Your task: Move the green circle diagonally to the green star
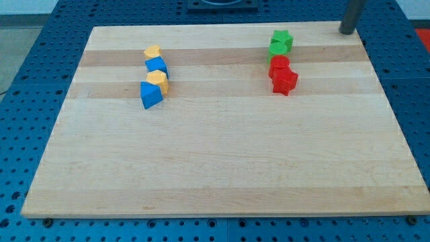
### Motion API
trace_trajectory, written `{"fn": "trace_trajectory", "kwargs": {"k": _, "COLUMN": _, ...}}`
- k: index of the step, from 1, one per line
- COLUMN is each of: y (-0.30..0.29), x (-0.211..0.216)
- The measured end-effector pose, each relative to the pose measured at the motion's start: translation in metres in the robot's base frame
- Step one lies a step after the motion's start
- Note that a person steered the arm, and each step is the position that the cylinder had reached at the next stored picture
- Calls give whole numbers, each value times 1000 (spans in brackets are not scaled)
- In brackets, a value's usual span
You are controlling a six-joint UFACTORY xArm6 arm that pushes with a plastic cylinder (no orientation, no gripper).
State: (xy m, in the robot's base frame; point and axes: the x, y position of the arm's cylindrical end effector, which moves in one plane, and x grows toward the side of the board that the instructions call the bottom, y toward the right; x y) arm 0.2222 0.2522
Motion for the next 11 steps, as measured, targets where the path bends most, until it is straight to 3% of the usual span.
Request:
{"fn": "trace_trajectory", "kwargs": {"k": 1, "y": -44, "x": 19}}
{"fn": "trace_trajectory", "kwargs": {"k": 3, "y": -78, "x": 73}}
{"fn": "trace_trajectory", "kwargs": {"k": 5, "y": -188, "x": 76}}
{"fn": "trace_trajectory", "kwargs": {"k": 9, "y": -223, "x": 83}}
{"fn": "trace_trajectory", "kwargs": {"k": 11, "y": -288, "x": 101}}
